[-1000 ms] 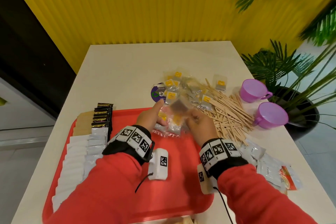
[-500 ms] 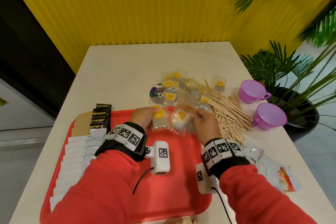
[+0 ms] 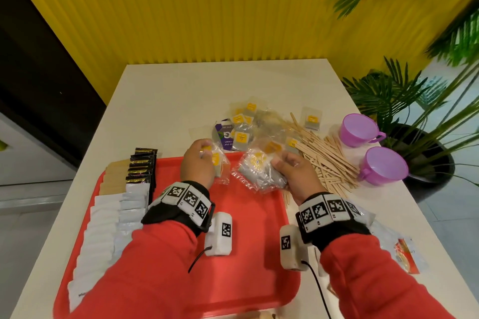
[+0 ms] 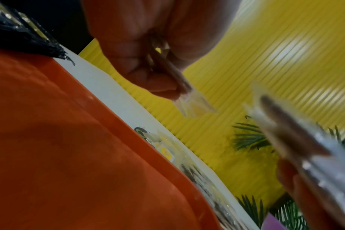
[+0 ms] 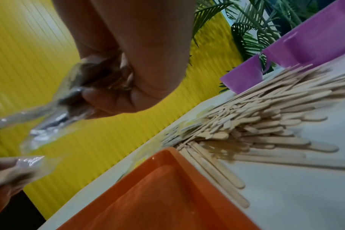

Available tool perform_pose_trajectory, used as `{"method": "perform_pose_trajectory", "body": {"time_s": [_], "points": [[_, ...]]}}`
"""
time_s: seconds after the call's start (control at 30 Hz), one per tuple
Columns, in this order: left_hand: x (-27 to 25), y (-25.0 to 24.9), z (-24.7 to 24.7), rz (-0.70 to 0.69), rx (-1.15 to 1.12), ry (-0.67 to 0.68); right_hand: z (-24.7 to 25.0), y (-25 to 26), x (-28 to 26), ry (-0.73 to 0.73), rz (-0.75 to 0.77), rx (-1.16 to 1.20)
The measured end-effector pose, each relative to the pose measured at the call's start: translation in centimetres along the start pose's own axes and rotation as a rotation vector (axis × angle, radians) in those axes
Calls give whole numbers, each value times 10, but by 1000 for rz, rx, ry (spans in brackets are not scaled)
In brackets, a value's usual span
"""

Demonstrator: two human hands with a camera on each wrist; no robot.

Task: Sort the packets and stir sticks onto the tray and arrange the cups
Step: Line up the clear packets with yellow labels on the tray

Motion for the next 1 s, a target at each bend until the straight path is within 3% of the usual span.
{"method": "perform_pose_trajectory", "body": {"time_s": [0.23, 0.37, 0.53, 0.67, 0.87, 1.0], "points": [[-11, -22, -19, -83, -111, 95, -9, 2, 2, 12, 4, -33], [-14, -21, -28, -105, -153, 182, -5, -2, 6, -51, 4, 5], [-15, -10, -22, -16, -257, 157, 14, -5, 10, -160, -5, 15], [-14, -14, -19, -42, -370, 137, 21, -8, 14, -206, 10, 36], [-14, -12, -17, -132, -150, 118, 8, -2, 8, -64, 5, 58], [-18, -22, -24, -110, -198, 177, -1, -3, 8, -42, 10, -13]]}}
Point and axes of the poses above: each hand's wrist, its own x-axis towards the middle knuckle, its own z-axis out of the back of the hand, y = z × x, the point moved 7 cm from there along x, towards the middle knuckle, and after that the axes turned 15 degrees about -z, right-handed, at the moved point
